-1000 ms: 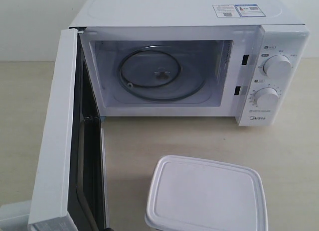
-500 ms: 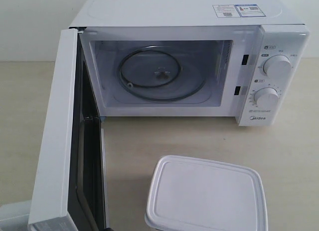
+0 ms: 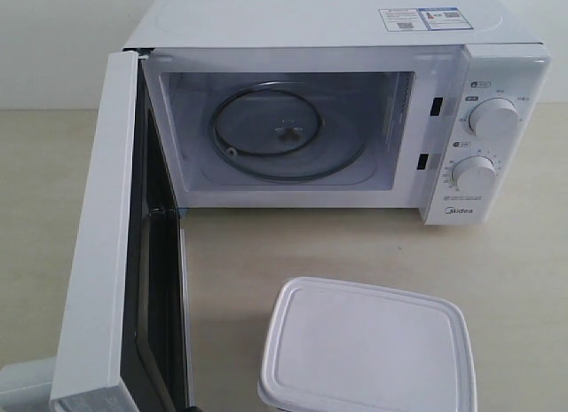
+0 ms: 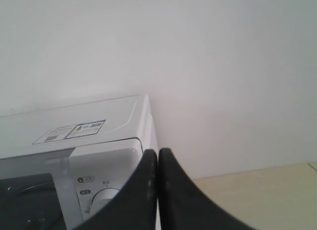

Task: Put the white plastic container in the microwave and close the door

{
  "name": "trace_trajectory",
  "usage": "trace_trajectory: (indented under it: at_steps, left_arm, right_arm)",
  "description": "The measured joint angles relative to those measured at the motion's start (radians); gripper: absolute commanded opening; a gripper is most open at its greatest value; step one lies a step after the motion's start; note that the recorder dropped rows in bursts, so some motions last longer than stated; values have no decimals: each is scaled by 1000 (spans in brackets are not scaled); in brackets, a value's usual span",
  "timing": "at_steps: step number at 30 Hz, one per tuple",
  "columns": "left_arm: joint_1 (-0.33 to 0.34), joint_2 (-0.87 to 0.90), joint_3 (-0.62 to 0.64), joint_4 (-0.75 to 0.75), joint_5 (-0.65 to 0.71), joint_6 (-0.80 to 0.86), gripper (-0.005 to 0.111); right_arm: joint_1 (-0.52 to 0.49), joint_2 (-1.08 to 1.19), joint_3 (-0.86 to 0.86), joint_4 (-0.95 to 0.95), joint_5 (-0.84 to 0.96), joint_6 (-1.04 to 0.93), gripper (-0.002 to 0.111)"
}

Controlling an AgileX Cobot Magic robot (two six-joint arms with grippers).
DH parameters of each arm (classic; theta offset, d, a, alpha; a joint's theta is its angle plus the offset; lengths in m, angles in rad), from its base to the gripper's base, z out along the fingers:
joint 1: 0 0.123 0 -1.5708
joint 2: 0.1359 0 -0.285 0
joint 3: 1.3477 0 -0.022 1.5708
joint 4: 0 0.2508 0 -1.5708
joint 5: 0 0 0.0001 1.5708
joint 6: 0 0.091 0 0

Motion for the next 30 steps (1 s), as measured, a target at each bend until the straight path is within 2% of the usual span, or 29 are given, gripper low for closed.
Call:
trace_trajectory:
  at_steps: [5,7,9,14,19,30]
  left_arm:
    - [0,0,0,0,0,0,4]
    - [0,0,0,0,0,0,4]
    - [0,0,0,0,0,0,4]
    - [0,0,0,0,0,0,4]
    - [0,0,0,0,0,0,4]
    - [0,0,0,0,0,0,4]
  right_arm:
    - [0,75,-13,-14,14,13,0]
    - [0,127,-30,-74,30,37,0]
    - [0,182,-44,-182,31,75,0]
    - [0,335,-76,-603,-3,253,0]
    - [0,474,-80,-862,-141,387,0]
    - [0,766,-84,-1094,-512,398,0]
